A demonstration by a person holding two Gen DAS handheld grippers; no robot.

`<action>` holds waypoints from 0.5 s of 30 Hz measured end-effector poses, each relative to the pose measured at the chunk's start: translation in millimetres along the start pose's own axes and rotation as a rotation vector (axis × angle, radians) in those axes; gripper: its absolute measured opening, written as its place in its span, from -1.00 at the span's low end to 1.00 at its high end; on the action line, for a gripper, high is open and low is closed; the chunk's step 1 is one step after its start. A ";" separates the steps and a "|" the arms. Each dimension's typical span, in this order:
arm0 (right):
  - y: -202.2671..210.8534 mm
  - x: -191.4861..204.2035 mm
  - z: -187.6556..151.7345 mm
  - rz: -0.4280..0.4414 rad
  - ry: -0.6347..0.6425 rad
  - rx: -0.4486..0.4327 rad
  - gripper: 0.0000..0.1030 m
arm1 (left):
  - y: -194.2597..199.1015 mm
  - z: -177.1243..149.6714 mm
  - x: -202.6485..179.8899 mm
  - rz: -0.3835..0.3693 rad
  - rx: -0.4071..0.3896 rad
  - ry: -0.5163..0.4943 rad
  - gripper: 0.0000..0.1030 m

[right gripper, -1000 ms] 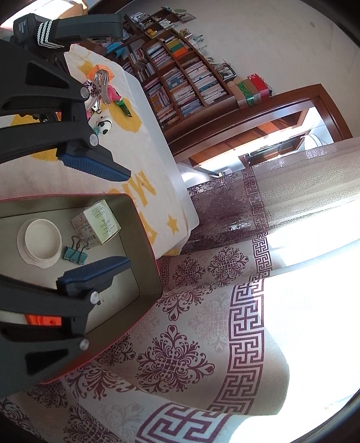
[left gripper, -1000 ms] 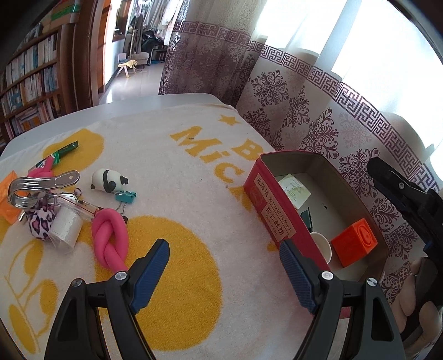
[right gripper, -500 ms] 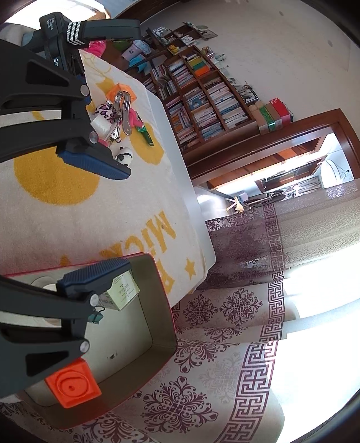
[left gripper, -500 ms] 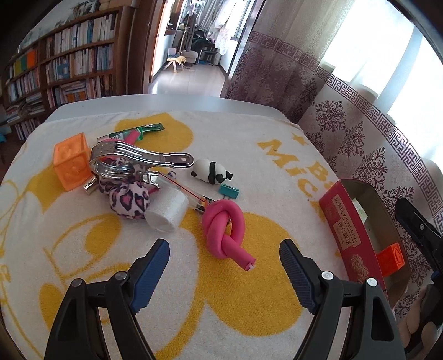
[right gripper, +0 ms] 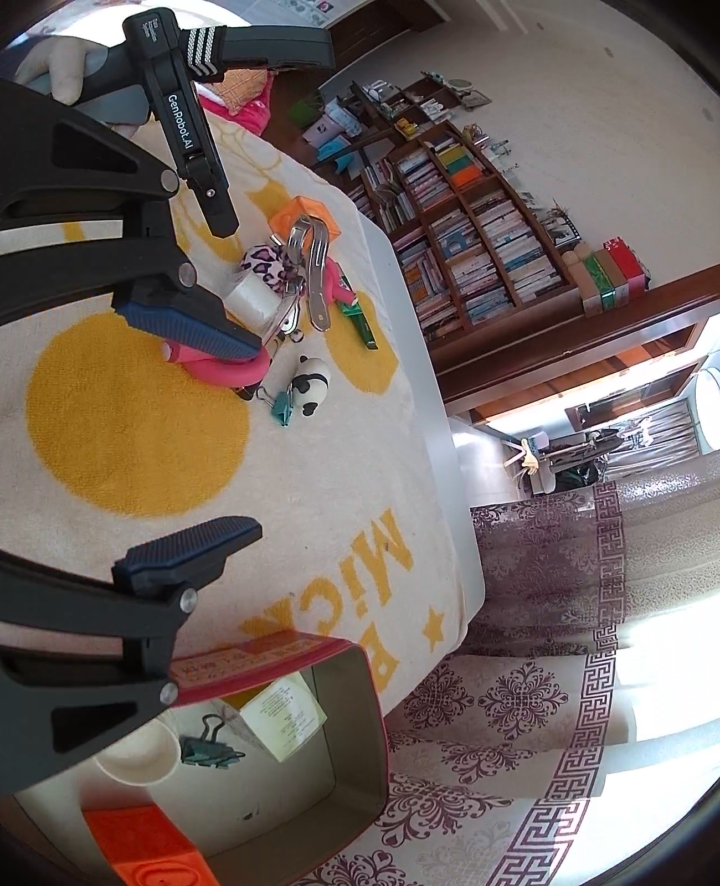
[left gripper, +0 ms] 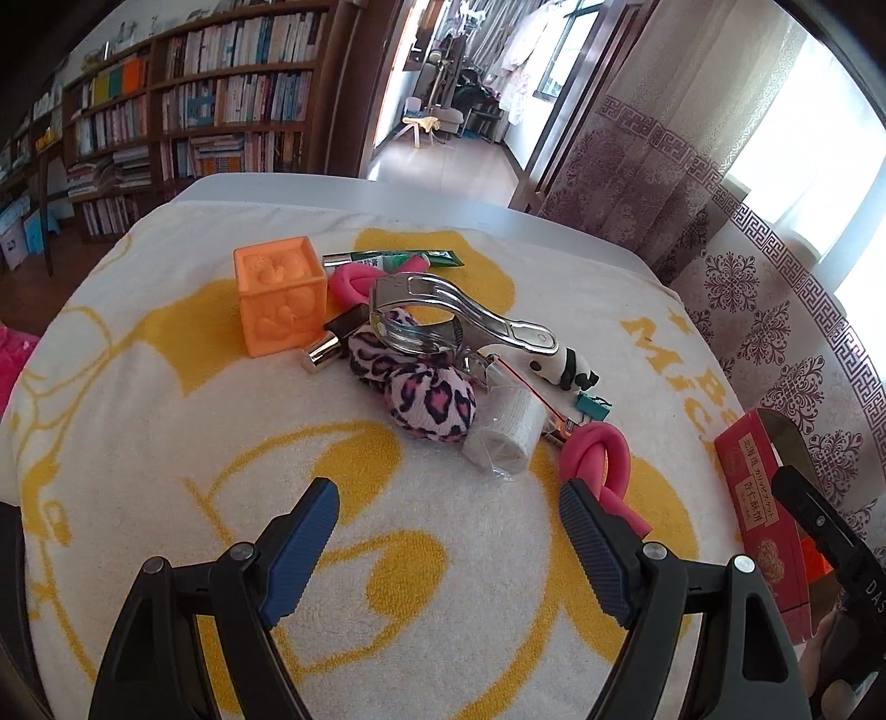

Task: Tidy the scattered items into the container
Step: 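Move both open tools back toward the remaining items on the towel, then grasp the silver metal clamp with the left tool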

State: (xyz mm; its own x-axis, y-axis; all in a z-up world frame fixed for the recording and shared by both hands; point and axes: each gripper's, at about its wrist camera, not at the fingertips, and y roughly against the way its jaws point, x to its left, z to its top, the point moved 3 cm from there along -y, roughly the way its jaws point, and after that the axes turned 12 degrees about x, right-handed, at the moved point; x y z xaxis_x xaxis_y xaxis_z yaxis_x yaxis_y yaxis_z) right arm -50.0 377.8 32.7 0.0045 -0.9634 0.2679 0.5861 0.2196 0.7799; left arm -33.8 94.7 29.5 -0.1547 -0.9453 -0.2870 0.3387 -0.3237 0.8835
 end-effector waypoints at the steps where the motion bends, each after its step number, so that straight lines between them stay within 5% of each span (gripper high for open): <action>1: -3.8 3.4 0.2 0.003 0.006 0.008 0.23 | -0.4 -0.4 3.2 0.001 0.002 0.002 0.62; 15: -45.1 40.7 0.4 0.027 0.064 0.087 0.38 | 5.3 19.0 35.5 -0.035 0.004 0.059 0.62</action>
State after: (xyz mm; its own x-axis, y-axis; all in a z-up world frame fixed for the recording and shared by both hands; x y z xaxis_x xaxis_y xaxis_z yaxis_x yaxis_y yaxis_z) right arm -76.6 328.8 8.6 0.0724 -0.9642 0.2550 0.5127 0.2553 0.8197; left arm -55.1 60.2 31.0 -0.1115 -0.9341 -0.3392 0.3305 -0.3568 0.8738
